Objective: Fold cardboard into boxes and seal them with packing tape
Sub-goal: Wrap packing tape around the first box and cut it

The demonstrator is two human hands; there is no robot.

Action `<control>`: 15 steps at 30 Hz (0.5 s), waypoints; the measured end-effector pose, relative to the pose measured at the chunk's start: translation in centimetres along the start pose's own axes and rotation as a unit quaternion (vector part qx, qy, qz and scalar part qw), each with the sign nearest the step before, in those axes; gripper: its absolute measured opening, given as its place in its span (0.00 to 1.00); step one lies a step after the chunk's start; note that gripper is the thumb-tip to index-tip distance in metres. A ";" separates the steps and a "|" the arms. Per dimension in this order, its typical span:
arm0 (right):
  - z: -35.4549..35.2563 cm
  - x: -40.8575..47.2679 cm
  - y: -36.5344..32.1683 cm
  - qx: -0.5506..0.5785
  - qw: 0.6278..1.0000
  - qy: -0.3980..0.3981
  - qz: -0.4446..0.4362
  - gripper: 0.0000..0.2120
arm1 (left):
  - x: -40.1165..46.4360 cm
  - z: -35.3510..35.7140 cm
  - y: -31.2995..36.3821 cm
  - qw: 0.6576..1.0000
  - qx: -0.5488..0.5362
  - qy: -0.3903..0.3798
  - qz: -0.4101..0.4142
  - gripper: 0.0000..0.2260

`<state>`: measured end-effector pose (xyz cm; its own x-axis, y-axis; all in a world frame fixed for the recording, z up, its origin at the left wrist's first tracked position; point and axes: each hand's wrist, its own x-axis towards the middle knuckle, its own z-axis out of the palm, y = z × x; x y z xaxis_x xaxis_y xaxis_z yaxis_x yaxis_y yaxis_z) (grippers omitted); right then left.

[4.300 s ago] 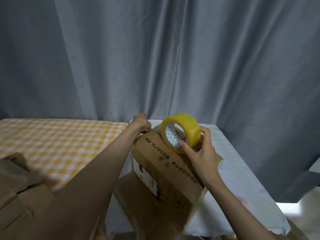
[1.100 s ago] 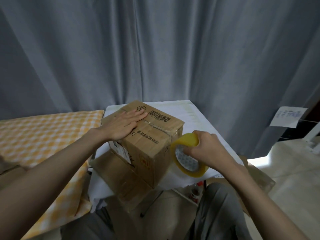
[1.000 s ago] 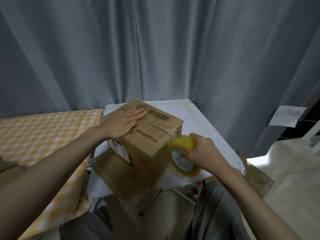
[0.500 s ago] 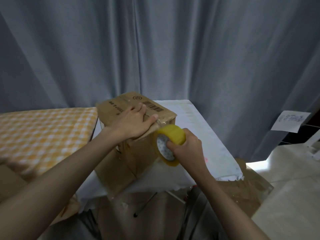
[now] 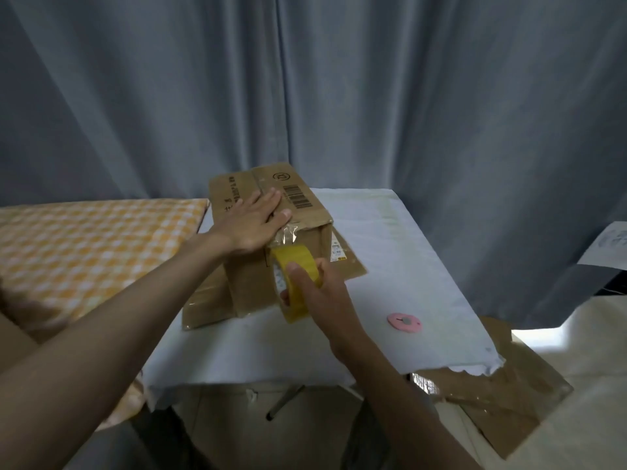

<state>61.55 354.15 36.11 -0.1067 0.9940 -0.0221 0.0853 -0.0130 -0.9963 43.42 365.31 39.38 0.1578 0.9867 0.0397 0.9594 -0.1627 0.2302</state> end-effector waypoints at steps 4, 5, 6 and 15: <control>0.5 -0.5 -0.2 -0.022 1.000 0.017 -0.012 0.15 | -0.1 0.2 -0.1 1.000 0.004 0.007 0.005 0.34; 0.6 -0.7 -0.1 -0.034 0.999 0.026 -0.017 0.14 | -0.1 0.2 -0.1 1.000 0.003 0.009 0.006 0.34; 0.7 -0.9 0.1 -0.045 0.998 0.036 -0.020 0.13 | -0.2 0.1 -0.1 1.000 0.000 0.009 0.006 0.34; 0.5 -1.1 1.4 -0.099 0.993 0.068 -0.014 0.15 | -0.5 0.2 0.1 1.000 0.000 0.021 0.005 0.34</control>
<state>61.29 352.98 34.73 0.0222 0.9993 0.0300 0.2793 0.0227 -0.9599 43.45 364.79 39.18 0.1574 0.9840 0.0834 0.9579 -0.1726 0.2293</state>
